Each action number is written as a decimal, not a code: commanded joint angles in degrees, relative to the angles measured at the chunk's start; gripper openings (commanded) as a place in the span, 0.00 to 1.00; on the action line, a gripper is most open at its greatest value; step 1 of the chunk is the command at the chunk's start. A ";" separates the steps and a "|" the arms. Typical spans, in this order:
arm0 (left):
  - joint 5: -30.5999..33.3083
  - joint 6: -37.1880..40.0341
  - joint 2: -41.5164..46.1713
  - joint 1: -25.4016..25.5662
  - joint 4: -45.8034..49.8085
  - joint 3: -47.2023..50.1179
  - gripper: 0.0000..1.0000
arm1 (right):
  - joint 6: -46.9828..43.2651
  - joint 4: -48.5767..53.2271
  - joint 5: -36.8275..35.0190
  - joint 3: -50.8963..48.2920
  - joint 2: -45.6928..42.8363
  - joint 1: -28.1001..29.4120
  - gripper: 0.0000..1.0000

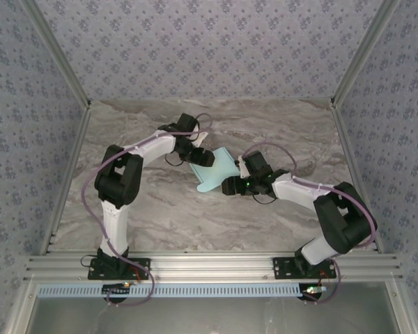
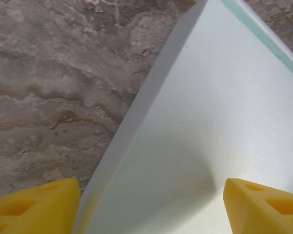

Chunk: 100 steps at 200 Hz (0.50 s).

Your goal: Fold the paper box

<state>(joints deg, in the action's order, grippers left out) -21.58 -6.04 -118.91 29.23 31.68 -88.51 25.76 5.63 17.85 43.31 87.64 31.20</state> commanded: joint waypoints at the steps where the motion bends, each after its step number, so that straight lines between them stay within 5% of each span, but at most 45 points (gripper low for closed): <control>1: -4.93 -1.03 3.50 -0.19 0.25 3.21 0.77 | 1.38 -3.19 4.17 0.91 1.63 -1.98 0.70; 47: -6.91 -4.22 8.67 0.35 -5.52 11.83 0.77 | 3.98 -8.14 9.85 -1.49 2.67 -6.45 0.70; 100: -5.16 -4.81 6.97 -0.58 -5.69 9.92 0.78 | 8.06 -15.11 12.66 -3.20 4.92 -8.13 0.66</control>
<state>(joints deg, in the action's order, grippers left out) -26.35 -10.11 -112.84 29.23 26.74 -77.06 30.61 -4.60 27.09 41.10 90.54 23.75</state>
